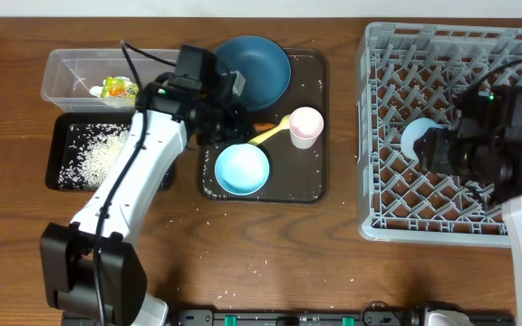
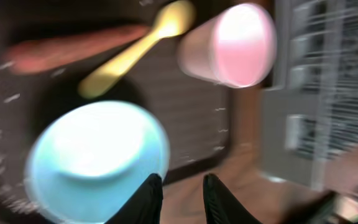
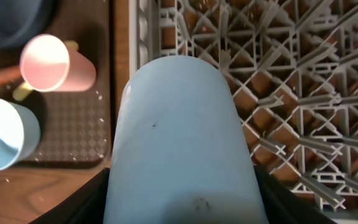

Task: Sort waste into correct bins and load items into the dishwasher rack
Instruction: 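Place the light-blue cup upside down in the rack with the right gripper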

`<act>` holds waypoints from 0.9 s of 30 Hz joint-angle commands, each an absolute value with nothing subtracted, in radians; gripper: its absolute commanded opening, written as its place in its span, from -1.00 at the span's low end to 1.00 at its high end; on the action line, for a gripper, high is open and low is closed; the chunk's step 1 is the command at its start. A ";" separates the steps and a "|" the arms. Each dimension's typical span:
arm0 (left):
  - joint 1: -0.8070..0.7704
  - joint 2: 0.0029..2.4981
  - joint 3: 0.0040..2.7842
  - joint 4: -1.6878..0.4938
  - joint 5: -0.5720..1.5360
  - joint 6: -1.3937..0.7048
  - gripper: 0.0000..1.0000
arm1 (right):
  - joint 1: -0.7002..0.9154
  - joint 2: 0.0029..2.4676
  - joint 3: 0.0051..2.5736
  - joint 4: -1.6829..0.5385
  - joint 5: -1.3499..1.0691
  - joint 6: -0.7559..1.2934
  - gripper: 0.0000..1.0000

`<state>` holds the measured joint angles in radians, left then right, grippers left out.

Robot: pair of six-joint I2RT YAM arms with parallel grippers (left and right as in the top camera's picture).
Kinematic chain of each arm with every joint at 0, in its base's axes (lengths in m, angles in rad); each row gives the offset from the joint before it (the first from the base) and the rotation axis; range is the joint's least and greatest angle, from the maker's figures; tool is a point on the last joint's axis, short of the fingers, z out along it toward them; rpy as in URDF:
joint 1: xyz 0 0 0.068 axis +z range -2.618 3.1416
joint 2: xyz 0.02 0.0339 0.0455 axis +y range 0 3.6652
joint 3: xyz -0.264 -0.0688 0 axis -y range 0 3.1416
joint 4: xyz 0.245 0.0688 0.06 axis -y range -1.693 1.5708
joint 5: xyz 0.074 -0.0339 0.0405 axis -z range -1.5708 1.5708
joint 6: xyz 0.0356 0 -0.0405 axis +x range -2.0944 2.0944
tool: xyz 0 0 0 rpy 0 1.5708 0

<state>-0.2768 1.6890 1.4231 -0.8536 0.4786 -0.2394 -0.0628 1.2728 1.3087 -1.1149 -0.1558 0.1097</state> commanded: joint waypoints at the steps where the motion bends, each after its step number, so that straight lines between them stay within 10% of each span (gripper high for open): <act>1: -0.299 1.685 1.417 -0.884 0.238 -0.238 -0.49 | -0.027 1.340 1.335 -1.136 -0.138 0.088 -0.07; 21: -0.305 1.685 1.414 -0.904 0.181 -0.237 -0.49 | 0.047 1.623 1.335 -1.254 -0.027 0.120 0.16; 27: -0.305 1.687 1.414 -0.900 0.181 -0.237 -0.47 | 0.062 1.663 1.335 -1.246 -0.060 0.119 0.75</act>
<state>-0.3050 1.6890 1.4216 -0.9001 0.2020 -0.2390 0.0418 1.6501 1.3155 -1.2484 -0.0483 0.1184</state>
